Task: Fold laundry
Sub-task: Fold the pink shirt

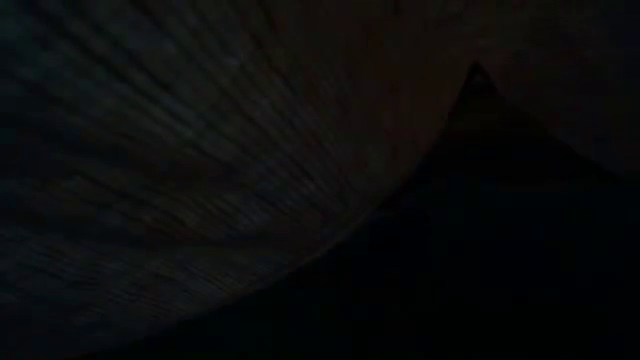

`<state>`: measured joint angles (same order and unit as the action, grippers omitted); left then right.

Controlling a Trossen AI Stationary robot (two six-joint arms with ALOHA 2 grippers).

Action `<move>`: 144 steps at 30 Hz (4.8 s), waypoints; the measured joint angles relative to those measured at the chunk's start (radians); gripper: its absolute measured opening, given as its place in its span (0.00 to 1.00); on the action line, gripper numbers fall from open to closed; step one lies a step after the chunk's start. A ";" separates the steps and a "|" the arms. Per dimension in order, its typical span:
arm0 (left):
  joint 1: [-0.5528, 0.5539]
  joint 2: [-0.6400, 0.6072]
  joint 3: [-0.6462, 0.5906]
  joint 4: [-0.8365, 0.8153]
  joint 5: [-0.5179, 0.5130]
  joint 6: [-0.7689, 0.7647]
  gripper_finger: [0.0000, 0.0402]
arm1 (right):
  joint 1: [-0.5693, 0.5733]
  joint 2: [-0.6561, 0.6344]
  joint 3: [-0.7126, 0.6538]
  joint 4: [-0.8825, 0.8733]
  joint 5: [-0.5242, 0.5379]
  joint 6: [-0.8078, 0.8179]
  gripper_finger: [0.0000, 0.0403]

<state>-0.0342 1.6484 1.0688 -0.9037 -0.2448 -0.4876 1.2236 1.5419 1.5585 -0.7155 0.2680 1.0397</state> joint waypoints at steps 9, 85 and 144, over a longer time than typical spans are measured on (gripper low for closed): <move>0.010 0.000 0.000 0.027 0.034 -0.035 0.43 | 0.000 0.000 0.000 -0.001 0.000 0.000 0.43; -0.172 0.001 -0.019 0.083 0.070 -0.089 0.00 | -0.855 -0.228 -0.407 -0.823 -0.242 -0.581 0.43; -0.212 -0.011 0.126 -0.560 -0.404 -0.733 0.05 | -1.042 -0.281 -0.125 -0.856 0.142 -0.550 0.06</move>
<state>-0.2462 1.6375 1.1950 -1.4639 -0.6491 -1.2209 0.1820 1.2610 1.4334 -1.5715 0.4104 0.4896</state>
